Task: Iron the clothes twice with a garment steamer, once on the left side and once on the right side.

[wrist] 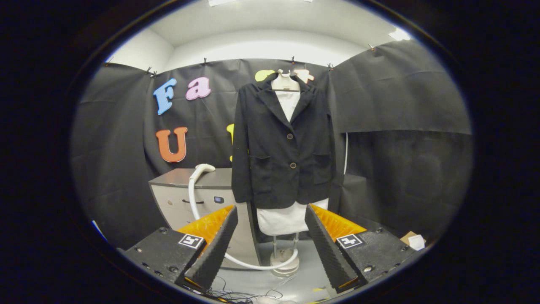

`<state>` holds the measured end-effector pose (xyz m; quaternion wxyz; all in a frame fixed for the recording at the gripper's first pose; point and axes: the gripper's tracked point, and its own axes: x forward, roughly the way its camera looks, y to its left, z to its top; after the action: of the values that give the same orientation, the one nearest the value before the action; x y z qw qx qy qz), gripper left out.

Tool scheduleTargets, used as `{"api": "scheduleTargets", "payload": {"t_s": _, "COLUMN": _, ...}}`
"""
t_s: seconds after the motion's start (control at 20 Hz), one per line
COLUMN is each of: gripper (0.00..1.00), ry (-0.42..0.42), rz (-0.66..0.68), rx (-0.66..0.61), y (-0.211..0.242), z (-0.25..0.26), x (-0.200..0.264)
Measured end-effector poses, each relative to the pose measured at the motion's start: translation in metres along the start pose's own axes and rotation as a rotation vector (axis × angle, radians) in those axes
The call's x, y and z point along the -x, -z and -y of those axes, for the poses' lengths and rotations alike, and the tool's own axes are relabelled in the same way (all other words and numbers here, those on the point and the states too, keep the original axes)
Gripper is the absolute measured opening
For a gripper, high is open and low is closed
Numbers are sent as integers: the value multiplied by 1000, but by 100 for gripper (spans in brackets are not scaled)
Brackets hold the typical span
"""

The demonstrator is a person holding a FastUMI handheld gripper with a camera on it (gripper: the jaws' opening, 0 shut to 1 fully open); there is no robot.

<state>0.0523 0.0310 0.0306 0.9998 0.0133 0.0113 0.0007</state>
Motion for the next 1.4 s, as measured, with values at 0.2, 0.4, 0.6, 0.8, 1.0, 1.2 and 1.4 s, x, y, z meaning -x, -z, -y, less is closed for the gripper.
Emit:
{"api": "scheduleTargets", "payload": {"t_s": 0.2, "gripper": 99, "ry": -43, "rz": 7, "rx": 5, "y": -28, "z": -28, "x": -43}}
{"api": "scheduleTargets", "payload": {"t_s": 0.4, "gripper": 99, "ry": -123, "rz": 20, "rx": -3, "y": -59, "z": -74, "x": -95}}
{"api": "scheduleTargets", "payload": {"t_s": 0.6, "gripper": 99, "ry": -194, "rz": 12, "rx": 7, "y": -88, "z": -130, "x": -153}}
{"api": "scheduleTargets", "payload": {"t_s": 0.8, "gripper": 99, "ry": -274, "rz": -28, "rx": 25, "y": -102, "z": -193, "x": -217}}
{"api": "scheduleTargets", "payload": {"t_s": 1.0, "gripper": 99, "ry": -310, "rz": -117, "rx": 44, "y": -100, "z": -254, "x": -283}}
{"api": "scheduleTargets", "payload": {"t_s": 1.2, "gripper": 99, "ry": -317, "rz": -235, "rx": 82, "y": -81, "z": -310, "x": -359}}
{"api": "scheduleTargets", "payload": {"t_s": 1.4, "gripper": 99, "ry": -301, "rz": -346, "rx": 133, "y": -52, "z": -349, "x": -420}}
